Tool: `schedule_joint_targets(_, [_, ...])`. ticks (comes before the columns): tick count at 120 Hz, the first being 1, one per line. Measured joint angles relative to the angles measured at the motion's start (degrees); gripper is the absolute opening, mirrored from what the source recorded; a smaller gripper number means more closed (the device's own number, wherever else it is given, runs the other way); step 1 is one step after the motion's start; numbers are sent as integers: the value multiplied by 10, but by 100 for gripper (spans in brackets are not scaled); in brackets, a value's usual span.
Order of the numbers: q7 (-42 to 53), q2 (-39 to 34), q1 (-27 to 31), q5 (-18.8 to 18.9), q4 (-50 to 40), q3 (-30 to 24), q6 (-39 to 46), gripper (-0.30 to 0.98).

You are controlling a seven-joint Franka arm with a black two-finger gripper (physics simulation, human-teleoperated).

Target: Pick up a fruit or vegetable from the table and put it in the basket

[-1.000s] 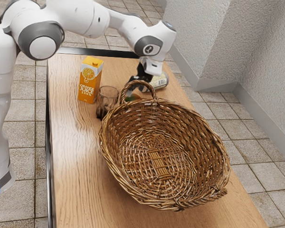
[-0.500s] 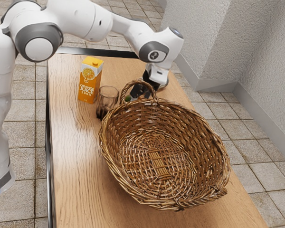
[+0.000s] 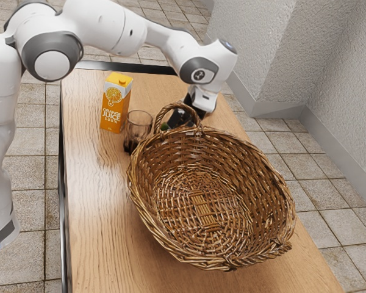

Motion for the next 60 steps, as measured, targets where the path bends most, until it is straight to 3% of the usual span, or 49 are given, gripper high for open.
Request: schedule_joint_targets(60, [4, 22, 5, -6, 8, 0, 6, 68])
